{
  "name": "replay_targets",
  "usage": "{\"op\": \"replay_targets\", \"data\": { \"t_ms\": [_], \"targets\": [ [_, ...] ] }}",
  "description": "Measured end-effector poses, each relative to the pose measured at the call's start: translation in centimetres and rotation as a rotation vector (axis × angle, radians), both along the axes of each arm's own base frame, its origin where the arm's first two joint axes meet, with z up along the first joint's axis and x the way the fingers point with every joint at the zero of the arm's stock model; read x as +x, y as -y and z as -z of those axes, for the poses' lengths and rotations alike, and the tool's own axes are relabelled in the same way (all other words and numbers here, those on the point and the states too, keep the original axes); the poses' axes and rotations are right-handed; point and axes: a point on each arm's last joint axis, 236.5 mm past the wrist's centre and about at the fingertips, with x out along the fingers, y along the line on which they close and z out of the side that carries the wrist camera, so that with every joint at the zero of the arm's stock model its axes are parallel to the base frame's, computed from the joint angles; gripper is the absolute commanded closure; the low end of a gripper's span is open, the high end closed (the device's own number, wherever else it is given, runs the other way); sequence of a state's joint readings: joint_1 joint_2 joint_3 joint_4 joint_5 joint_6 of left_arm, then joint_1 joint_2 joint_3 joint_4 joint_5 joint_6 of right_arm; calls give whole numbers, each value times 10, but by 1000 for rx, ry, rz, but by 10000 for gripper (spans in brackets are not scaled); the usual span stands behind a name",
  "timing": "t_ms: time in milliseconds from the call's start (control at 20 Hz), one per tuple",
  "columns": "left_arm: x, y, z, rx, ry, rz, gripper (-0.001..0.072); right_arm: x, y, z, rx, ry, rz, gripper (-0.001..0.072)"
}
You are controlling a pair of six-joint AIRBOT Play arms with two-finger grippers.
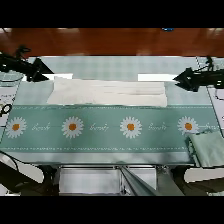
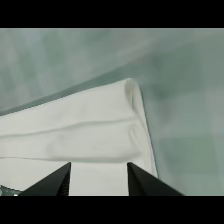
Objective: Fold the shirts.
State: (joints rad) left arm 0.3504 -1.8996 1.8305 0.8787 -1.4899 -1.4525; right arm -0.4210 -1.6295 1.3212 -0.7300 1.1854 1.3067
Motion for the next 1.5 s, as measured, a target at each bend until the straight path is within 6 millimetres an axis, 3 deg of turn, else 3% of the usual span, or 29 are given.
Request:
{"op": "replay_targets", "data": {
  "t_ms": [100,200,350,500,650,800,1100,1150,1200,1250,1300,1400,1450,1500],
  "targets": [
    [3,-27,-41,102,123,-54,201,-16,31,-27,-51,18,44,300],
    [-7,-41,-72,186,225,-80,202,-47,59,-34,-123,-13,103,300],
    [-43,-22,-80,184,300,-83,202,-88,75,-14,-148,-67,205,298],
    [-79,19,-68,98,355,-87,202,-96,55,9,-72,-58,230,296],
    [-107,51,-44,46,353,-86,202,-84,30,34,3,-63,219,297],
    [-121,71,-32,20,345,-67,202,-65,5,57,67,-87,192,296],
    [-127,85,-24,6,342,-52,202,-27,-49,86,151,-147,102,300],
    [-127,86,-24,5,343,-53,202,-21,-56,88,153,-147,85,330],
    [-127,86,-23,6,344,-54,202,-14,-62,90,155,-146,74,438],
    [-127,86,-23,6,343,-54,202,-7,-64,92,138,-138,64,657],
    [-127,87,-23,5,343,-53,203,0,-67,93,120,-129,52,693],
    [-128,87,-23,4,342,-52,216,12,-72,84,110,-96,30,693],
    [-128,87,-23,4,341,-52,373,15,-76,77,111,-81,9,694],
    [-128,87,-23,3,341,-52,681,15,-79,68,104,-66,-17,694]
  ]
}}
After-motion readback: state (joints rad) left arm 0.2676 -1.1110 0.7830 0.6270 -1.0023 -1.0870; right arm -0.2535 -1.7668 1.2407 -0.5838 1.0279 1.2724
